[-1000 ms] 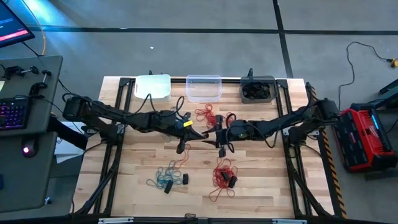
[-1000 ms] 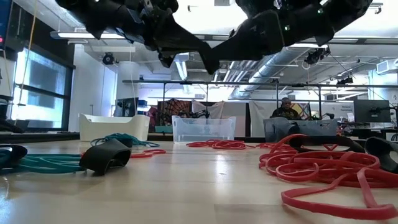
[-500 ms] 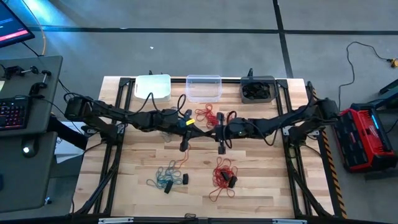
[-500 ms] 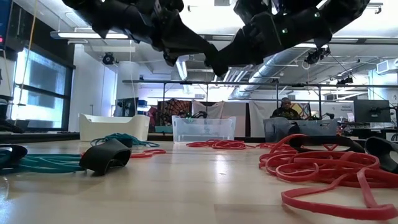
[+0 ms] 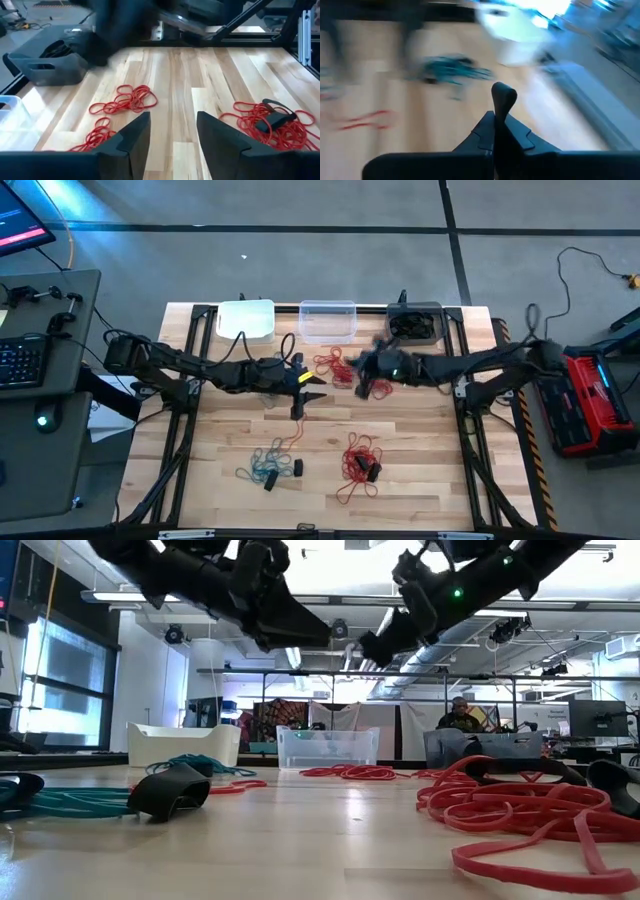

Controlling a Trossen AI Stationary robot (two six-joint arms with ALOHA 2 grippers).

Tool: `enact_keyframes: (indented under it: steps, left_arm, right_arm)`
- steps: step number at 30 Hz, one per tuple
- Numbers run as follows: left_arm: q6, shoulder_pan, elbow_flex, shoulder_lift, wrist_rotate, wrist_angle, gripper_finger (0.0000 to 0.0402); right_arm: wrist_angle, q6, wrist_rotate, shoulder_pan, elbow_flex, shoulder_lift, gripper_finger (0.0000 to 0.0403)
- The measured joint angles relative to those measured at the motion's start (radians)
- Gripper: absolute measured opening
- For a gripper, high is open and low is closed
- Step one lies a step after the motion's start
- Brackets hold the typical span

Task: Sort rubber bands into baskets
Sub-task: Put the black rubber band into the black bin

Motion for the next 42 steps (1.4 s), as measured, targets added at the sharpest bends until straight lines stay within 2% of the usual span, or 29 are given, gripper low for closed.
enact_keyframes:
  steps: [6,10,17,22,28,35,40,42]
  left_arm:
    - [-0.04,-0.012,-0.097,0.0,0.0,0.134,0.0163]
    - [-0.042,-0.02,-0.127,-0.001,0.0,0.149,0.0163]
    - [0.003,-0.041,-0.127,-0.059,0.0,0.068,0.0163]
    - [0.002,-0.068,-0.127,-0.143,0.0,-0.059,0.0163]
    - [-0.009,-0.111,-0.127,-0.237,0.002,-0.198,0.0163]
    - [-0.056,-0.156,-0.127,-0.334,-0.012,-0.38,0.0163]
    - [-0.135,-0.158,-0.127,-0.375,-0.15,-0.58,0.0163]
    - [-0.171,-0.135,-0.127,-0.378,-0.163,-0.653,0.0163]
  right_arm:
    - [-0.211,0.091,0.024,-0.214,0.0,-0.141,0.0001]
    - [-0.33,0.13,0.023,-0.402,0.0,-0.171,0.0001]
    - [-0.435,0.153,-0.097,-0.705,0.0,-0.095,0.0]
    - [-0.512,0.171,-0.134,-0.841,0.0,0.006,0.0]
    - [-0.515,0.157,-0.129,-0.879,0.0,0.085,0.0016]
    - [-0.509,0.142,-0.086,-0.869,0.0,0.045,0.0118]
    - [-0.509,0.115,-0.069,-0.832,0.0,-0.037,0.0175]
    - [-0.51,0.108,-0.068,-0.805,0.0,-0.074,0.0185]
